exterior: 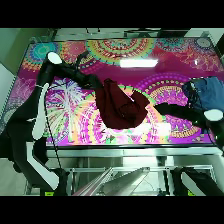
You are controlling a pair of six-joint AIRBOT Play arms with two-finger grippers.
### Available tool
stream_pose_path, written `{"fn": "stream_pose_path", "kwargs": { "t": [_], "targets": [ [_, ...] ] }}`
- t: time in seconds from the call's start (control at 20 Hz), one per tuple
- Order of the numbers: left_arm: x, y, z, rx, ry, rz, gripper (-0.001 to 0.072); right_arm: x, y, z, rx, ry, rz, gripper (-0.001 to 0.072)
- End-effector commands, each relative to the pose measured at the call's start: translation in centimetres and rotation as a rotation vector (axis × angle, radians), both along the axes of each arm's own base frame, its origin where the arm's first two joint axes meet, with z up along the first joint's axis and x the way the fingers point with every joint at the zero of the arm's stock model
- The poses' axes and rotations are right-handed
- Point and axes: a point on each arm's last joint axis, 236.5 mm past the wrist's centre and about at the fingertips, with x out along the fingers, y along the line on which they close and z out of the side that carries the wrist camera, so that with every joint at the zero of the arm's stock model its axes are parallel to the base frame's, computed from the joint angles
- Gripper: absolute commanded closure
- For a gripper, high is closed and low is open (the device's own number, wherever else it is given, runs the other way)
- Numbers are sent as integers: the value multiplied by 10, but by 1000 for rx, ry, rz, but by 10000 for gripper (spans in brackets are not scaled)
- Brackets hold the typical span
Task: Fold the shirts.
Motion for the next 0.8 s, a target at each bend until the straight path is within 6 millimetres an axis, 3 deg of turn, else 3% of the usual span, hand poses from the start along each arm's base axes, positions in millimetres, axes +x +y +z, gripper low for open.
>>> {"fn": "stream_pose_path", "kwargs": {
  "t": [0.0,0.15,0.25,0.35,0.5,0.55,0.6,0.65,0.75],
  "targets": [
    [-37,42,-57,109,221,32,-4,9,12,-29,17,161,135,181],
    [-91,30,-94,114,399,-15,-4,-1,66,-45,25,210,414,183],
    [-122,-8,-99,8,448,-78,-3,1,99,-49,-6,165,549,183],
    [-142,-39,-104,-60,459,-113,-3,6,122,-50,-19,149,613,191],
    [-166,-60,-123,-28,464,-137,9,8,141,-61,-15,171,660,191],
    [-170,-63,-126,-22,463,-144,78,5,146,-65,-12,182,676,192],
    [-171,-65,-126,-20,462,-149,203,2,151,-67,-12,190,690,193],
    [-170,-67,-125,-22,455,-153,344,-2,155,-70,-12,198,705,197],
    [-160,-71,-119,-33,419,-158,633,-10,164,-75,-13,212,733,292]
  ]
}}
